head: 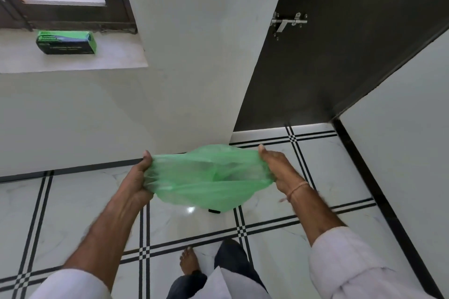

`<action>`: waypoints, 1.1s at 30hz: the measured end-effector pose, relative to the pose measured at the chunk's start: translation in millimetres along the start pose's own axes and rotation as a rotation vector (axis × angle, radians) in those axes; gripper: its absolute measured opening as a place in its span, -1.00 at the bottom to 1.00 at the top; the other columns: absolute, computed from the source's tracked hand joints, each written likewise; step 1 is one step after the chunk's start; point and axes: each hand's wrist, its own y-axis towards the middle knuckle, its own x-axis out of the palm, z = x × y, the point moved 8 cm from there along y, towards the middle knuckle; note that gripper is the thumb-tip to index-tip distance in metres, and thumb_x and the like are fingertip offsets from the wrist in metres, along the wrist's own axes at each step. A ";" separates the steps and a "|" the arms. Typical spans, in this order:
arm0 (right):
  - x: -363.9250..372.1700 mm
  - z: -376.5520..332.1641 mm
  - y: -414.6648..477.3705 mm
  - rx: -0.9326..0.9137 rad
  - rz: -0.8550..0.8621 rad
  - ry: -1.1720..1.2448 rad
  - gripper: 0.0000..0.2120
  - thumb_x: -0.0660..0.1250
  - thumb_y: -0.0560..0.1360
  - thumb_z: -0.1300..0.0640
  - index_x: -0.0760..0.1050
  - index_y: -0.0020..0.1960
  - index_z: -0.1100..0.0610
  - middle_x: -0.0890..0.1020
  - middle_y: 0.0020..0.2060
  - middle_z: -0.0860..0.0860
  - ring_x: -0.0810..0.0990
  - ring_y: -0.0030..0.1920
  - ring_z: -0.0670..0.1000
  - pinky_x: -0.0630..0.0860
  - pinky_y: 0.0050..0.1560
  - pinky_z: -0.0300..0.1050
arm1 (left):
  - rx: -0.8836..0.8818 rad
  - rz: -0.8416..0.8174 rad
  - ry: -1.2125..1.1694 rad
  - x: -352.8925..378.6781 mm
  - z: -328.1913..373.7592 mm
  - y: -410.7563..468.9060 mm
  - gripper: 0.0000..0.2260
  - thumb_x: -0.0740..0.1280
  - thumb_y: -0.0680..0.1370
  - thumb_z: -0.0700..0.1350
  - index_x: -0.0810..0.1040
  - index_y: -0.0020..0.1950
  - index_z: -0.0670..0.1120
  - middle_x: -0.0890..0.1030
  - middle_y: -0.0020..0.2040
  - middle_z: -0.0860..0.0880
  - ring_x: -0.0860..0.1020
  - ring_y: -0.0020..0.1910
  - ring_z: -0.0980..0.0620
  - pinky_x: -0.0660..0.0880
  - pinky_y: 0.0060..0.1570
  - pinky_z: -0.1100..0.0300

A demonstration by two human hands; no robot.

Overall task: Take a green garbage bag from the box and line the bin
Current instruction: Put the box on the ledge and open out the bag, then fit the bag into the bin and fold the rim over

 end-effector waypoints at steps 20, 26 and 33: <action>28.1 21.5 78.1 -0.034 -0.033 0.492 -0.67 0.46 0.42 0.09 0.65 0.11 0.26 0.79 -0.10 0.08 0.74 -0.04 0.05 0.69 -0.09 -0.14 | -0.052 0.044 0.268 16.6 -28.8 90.7 -0.48 0.23 0.61 0.26 0.58 0.04 -0.22 0.64 -0.28 -0.13 0.53 -0.26 -0.09 0.55 -0.10 -0.06; -3.0 36.2 120.0 -0.185 0.073 0.529 -0.86 0.35 0.60 0.17 0.63 0.03 0.23 0.75 -0.09 0.06 0.72 -0.03 0.03 0.66 -0.02 -0.14 | 0.066 -0.048 0.170 50.6 -38.1 153.4 -0.47 0.25 0.61 0.24 0.60 0.18 -0.24 0.75 0.04 -0.16 0.72 -0.02 -0.11 0.60 0.06 -0.08; -11.6 122.0 171.2 -0.131 0.134 0.552 -0.89 0.38 0.51 0.16 0.61 -0.07 0.22 0.74 -0.19 0.01 0.71 -0.15 -0.04 0.64 -0.09 -0.16 | 0.066 -0.108 0.209 57.2 -98.8 223.3 -0.67 0.31 0.57 0.22 0.55 -0.22 0.00 0.64 -0.09 -0.12 0.59 -0.07 -0.13 0.54 0.05 -0.09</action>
